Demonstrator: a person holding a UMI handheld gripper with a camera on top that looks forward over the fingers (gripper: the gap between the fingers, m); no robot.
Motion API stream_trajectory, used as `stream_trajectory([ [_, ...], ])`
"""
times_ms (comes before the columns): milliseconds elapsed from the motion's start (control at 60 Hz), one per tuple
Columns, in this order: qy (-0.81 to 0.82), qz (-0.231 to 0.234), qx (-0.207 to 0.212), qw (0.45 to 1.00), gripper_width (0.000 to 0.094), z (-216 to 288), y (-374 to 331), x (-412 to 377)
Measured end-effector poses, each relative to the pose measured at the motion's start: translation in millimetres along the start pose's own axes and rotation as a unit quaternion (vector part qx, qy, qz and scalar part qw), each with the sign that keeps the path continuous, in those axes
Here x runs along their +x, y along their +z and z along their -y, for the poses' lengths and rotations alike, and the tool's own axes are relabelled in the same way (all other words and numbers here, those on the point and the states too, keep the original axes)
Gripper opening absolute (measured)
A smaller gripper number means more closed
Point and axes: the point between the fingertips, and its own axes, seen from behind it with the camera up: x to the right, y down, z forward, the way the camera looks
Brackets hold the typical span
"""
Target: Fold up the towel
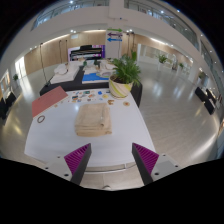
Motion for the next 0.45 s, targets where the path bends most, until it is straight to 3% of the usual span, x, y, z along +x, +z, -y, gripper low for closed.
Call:
stream_trajectory([
  [283,-0.011,-0.008,0.011,1.0,0.0854,-31,-34,26],
  [450,0.0,0.03,-0.001,1.0,0.0855,-43,-34,12],
])
